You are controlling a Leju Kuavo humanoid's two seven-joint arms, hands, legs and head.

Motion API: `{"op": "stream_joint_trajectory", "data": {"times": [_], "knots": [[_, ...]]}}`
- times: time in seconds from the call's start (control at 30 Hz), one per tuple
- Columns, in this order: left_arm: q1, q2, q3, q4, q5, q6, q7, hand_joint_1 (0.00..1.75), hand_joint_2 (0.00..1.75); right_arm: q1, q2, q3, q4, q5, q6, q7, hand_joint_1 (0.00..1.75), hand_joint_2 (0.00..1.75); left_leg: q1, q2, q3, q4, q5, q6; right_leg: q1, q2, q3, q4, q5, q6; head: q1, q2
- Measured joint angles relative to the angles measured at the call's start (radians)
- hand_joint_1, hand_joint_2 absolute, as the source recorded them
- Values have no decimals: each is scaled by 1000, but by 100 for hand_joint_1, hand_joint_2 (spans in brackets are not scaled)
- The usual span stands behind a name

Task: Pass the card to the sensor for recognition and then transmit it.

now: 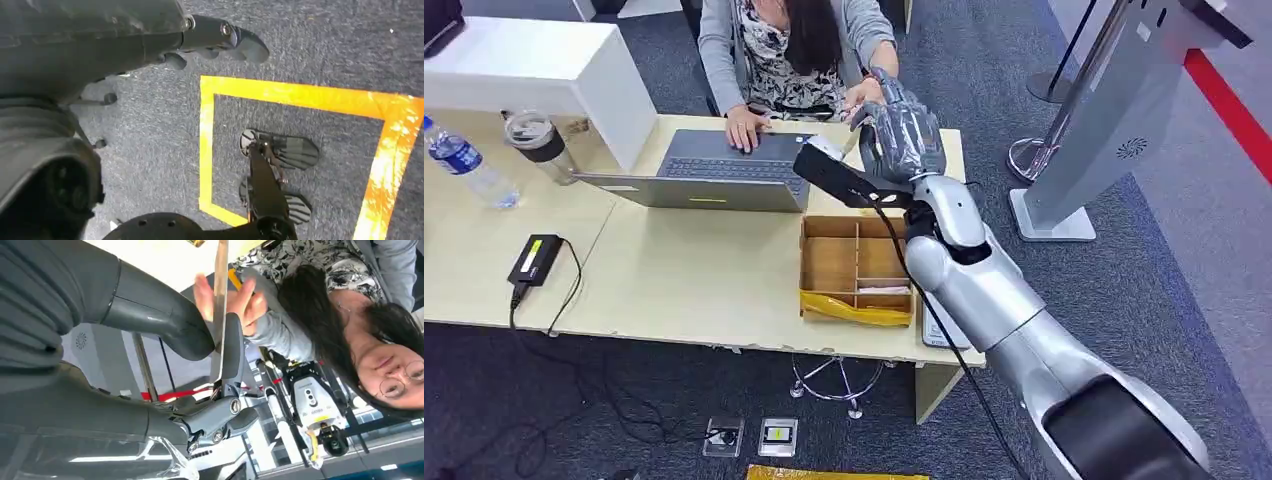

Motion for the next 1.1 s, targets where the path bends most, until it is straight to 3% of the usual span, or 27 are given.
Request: {"op": "stream_joint_trajectory", "data": {"times": [0.17,0.47,0.5,0.53,0.97,1.1], "knots": [[-13,-4,-20,0,-15,-6,1,0,0,-73,50,0,154,-2,7,5,175,175,0,0,0,0,1,0,0,0,0,0,0,0,-1,0],[-28,-8,-46,0,-31,-10,10,0,0,-130,91,-3,290,23,39,40,175,175,0,0,0,0,1,0,0,0,-1,0,0,0,0,0],[-28,-8,-46,0,-31,-11,12,0,0,-133,94,-3,293,27,44,44,7,175,0,0,0,0,1,0,0,1,-1,0,0,0,0,0],[-29,-9,-47,0,-32,-12,13,0,0,-140,96,-3,304,33,47,49,0,0,0,0,0,0,1,0,0,0,-1,0,0,0,-1,0],[-33,-17,-47,0,-19,-6,16,0,0,-178,104,0,375,134,27,55,0,0,0,0,0,0,1,0,0,1,-1,0,0,0,0,0],[-32,-18,-47,0,-17,-6,16,0,0,-200,74,-10,387,122,31,86,0,0,0,0,0,1,1,0,0,1,-2,-1,0,0,0,0]]}}
